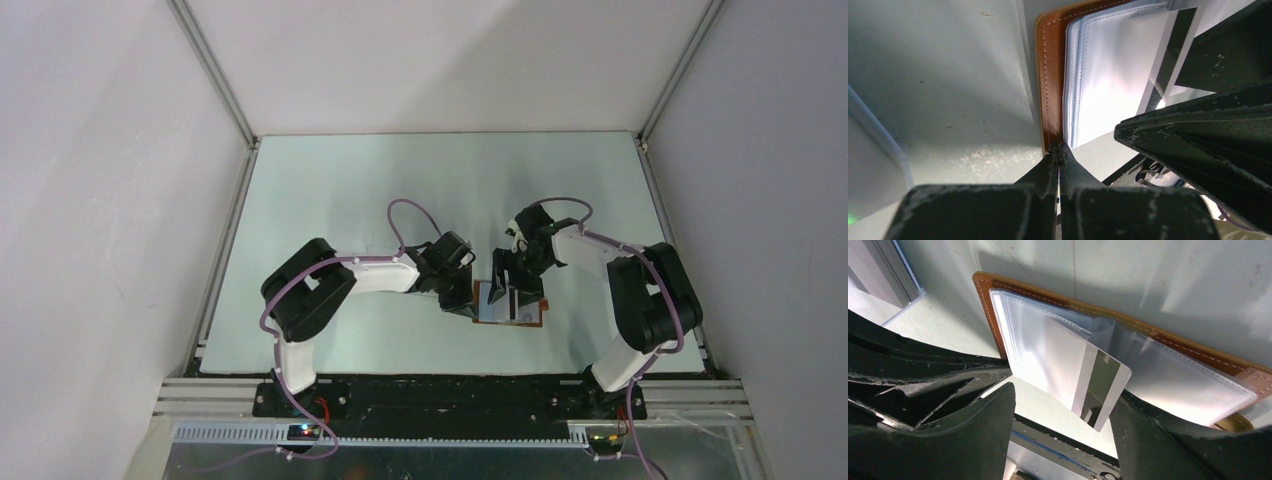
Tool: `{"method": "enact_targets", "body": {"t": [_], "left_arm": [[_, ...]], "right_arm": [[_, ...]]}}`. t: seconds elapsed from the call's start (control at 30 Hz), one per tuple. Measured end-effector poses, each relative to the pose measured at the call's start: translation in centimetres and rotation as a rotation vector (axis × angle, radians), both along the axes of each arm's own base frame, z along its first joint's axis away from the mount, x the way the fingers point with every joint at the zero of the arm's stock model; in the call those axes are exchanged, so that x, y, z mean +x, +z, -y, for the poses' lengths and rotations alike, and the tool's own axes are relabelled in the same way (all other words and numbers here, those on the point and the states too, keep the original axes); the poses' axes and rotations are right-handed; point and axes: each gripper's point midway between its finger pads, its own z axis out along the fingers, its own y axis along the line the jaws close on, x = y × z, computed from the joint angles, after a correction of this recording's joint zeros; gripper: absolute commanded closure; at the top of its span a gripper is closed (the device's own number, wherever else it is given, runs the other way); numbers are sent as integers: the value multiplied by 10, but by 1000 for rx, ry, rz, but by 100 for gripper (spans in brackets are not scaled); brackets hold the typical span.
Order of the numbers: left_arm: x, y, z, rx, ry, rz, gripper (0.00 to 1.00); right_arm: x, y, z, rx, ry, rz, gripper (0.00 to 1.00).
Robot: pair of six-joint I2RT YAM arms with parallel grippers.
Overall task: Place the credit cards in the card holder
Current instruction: Insert the credit card into the card holder.
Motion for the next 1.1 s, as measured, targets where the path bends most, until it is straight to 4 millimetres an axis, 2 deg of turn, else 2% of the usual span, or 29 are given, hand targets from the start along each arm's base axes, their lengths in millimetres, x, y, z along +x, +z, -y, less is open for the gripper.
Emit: {"method": "enact_targets", "body": {"t": [0.3,0.9,1.0,1.1], "left_arm": [[0,0,0,0,-1,0,100],[-6,2,-7,22,-18,-15,100],[-6,3,-9,29,-22,-8,100],[-5,5,-12,33,-22,0,99]], "right_arm": [[-1,-2,-15,29,-10,-29,32],[11,6,-35,118,-54,-15,18],[11,9,-37,138,-54,-20,21],[11,12,-38,157,-54,-24,31]]}}
